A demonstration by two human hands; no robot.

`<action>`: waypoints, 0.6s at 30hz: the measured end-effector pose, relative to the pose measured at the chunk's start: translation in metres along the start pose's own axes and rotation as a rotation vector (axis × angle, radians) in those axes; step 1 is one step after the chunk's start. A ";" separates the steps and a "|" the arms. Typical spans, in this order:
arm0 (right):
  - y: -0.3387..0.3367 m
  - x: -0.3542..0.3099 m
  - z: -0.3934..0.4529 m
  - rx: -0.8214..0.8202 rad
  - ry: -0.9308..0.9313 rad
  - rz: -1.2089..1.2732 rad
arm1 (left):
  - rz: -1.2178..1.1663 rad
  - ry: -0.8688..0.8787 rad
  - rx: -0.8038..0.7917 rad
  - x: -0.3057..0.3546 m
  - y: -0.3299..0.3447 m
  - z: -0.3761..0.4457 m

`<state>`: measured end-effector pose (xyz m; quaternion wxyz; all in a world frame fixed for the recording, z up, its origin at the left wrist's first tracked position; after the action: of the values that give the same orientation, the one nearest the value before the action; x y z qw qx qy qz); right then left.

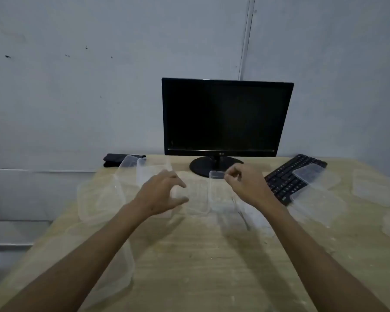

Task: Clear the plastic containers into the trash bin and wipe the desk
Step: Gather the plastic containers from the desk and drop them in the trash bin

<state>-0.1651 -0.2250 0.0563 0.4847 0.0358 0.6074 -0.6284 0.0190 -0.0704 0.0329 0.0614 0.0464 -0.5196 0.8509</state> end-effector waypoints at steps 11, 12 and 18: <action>0.031 0.103 0.020 -0.076 0.500 -0.166 | 0.147 0.179 -0.355 0.023 0.049 0.028; 0.032 0.103 0.022 -0.081 0.490 -0.159 | 0.136 0.178 -0.357 0.022 0.049 0.030; 0.032 0.107 0.024 -0.115 0.542 -0.052 | 0.108 0.109 -0.358 0.012 0.044 0.036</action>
<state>-0.1874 -0.2982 -0.0280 0.2894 0.1593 0.7503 -0.5726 0.0013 -0.1217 0.0122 0.0509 -0.0393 -0.6604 0.7481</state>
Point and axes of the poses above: each hand's wrist, its own z-axis towards the middle knuckle, its own y-axis out of the palm, x = y × z, the point moved 8 cm from there along z, towards the middle knuckle, and after that the axes turned 13 degrees about y, right-handed, at the moved point
